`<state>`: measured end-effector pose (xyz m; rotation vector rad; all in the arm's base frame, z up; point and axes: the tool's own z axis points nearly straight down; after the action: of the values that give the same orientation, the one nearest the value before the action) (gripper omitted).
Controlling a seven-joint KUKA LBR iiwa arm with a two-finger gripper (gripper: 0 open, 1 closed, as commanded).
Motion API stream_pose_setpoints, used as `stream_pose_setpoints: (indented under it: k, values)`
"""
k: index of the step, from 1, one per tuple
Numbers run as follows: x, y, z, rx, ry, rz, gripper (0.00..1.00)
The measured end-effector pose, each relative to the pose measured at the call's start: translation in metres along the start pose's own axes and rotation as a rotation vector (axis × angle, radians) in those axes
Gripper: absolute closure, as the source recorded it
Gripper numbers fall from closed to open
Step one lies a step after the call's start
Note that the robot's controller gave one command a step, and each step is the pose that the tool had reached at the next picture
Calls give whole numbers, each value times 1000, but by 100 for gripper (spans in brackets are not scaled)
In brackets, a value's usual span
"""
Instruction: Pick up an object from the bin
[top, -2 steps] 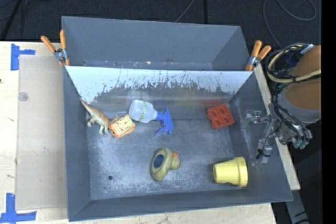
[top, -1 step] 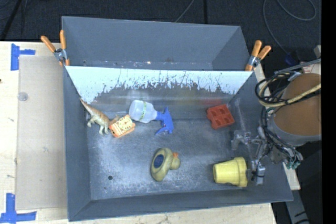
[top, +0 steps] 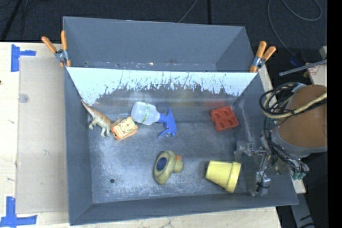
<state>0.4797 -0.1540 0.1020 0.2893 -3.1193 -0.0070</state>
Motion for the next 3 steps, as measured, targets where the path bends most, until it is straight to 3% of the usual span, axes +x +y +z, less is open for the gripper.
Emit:
stream_pose_setpoints:
  k: [1,2,3]
  values:
    - [5,16,-11,1,-1,-84,0]
    - [-9,39,27,10,-24,-167,0]
    - [-6,48,29,11,-27,-271,100]
